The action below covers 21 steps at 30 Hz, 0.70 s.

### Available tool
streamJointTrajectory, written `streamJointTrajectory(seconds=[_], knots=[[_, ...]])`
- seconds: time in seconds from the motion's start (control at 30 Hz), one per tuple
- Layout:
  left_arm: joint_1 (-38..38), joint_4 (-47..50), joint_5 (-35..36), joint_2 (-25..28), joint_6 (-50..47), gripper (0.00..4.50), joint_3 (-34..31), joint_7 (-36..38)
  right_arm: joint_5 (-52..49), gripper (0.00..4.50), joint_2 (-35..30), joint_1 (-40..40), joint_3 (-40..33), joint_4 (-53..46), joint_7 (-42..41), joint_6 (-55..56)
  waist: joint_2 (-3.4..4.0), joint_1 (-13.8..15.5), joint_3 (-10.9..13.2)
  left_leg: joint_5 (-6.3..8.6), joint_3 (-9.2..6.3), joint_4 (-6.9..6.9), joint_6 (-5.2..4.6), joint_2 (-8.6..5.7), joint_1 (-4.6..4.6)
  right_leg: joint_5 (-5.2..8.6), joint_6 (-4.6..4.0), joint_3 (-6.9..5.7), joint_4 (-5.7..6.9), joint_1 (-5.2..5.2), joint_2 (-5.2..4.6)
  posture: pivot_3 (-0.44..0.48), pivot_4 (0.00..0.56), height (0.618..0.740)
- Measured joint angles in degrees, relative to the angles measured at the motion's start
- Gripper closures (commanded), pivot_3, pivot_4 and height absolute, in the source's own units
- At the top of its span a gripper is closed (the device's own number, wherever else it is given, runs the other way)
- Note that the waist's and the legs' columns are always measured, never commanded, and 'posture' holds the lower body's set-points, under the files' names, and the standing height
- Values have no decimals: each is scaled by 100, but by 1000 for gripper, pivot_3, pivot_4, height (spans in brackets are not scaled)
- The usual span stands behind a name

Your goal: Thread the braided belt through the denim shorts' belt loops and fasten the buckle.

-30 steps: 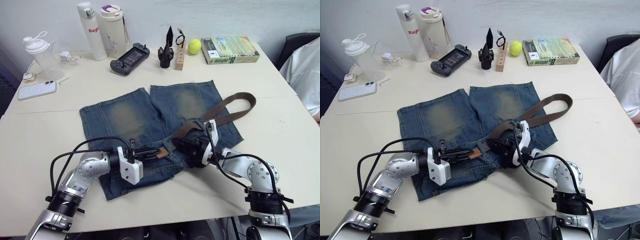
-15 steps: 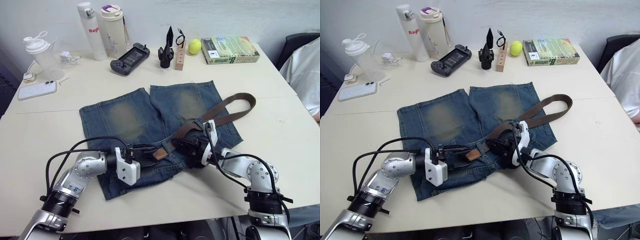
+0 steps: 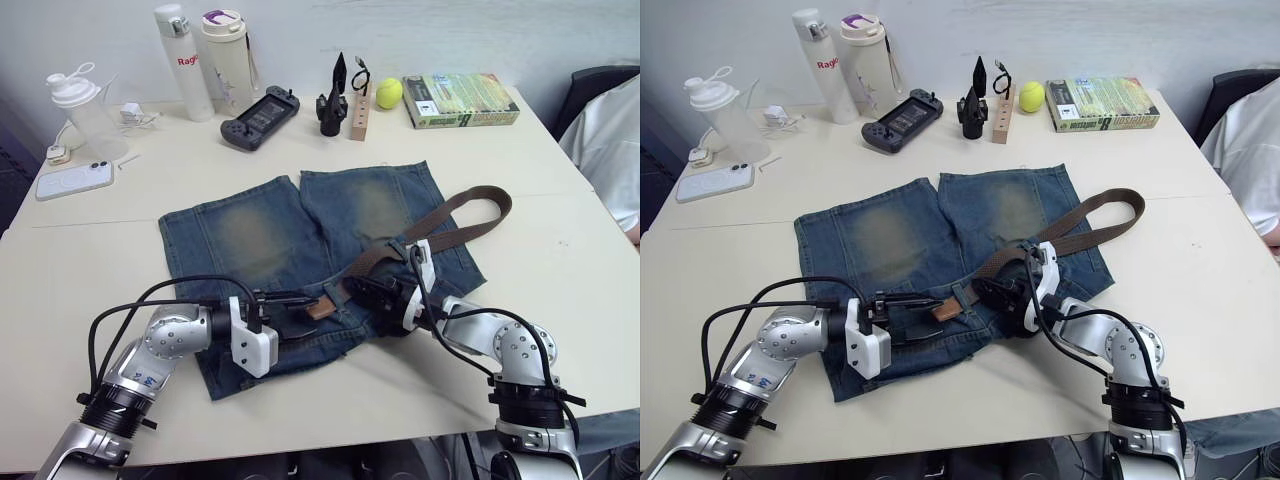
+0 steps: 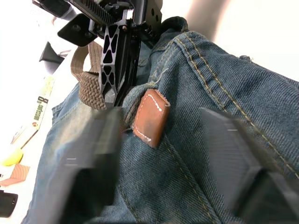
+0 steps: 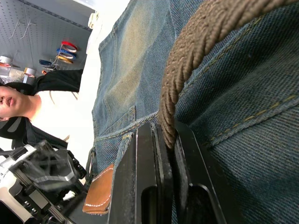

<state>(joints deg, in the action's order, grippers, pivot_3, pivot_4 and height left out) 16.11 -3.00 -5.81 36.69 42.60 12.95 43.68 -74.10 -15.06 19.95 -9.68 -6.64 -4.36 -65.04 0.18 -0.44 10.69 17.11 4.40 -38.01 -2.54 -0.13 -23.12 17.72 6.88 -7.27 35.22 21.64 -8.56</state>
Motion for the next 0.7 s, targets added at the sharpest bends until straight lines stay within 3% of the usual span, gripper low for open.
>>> streamJointTrajectory(seconds=[0.1, 0.4, 0.47, 0.5, 0.7], knots=[[11, 0, -4, -14, -1, 4418, 0, -16, 0, 4500, 0, -8, 1, -6, 0, 0, 0, 3, 0, 0, 0, 0, 0, 0, 0, 0, 0, 0, 0, 0, 0, 0, 150, 720], [18, 1, -37, -21, 1, 4418, 1, -25, -1, 4500, 0, -16, -7, -8, 5, -1, 0, 12, 0, 0, 0, 0, 0, 0, 0, 0, 0, 0, 0, 0, 0, 0, 150, 720], [29, 1, -80, -21, 7, 4500, 1, -36, 0, 3684, 3, -19, -24, -29, 58, 3, 0, 16, 0, 0, 0, 0, 0, 0, 0, 0, 0, 0, 0, 0, 0, 0, 150, 720], [44, 1, -105, -22, 8, 4500, 1, -47, 13, 3540, 2, -39, -32, -33, 124, 9, 0, 18, 0, 0, 0, 0, 0, -1, -1, 0, 0, -1, 0, 0, 0, 0, 150, 720], [64, 1, -185, -22, 20, 4500, 0, -131, -502, 719, -234, -259, -333, -517, 420, -15, 3, 35, 2, 1, -1, 0, -2, -5, -4, 0, 0, -2, -4, 0, -1, 0, 150, 720]])
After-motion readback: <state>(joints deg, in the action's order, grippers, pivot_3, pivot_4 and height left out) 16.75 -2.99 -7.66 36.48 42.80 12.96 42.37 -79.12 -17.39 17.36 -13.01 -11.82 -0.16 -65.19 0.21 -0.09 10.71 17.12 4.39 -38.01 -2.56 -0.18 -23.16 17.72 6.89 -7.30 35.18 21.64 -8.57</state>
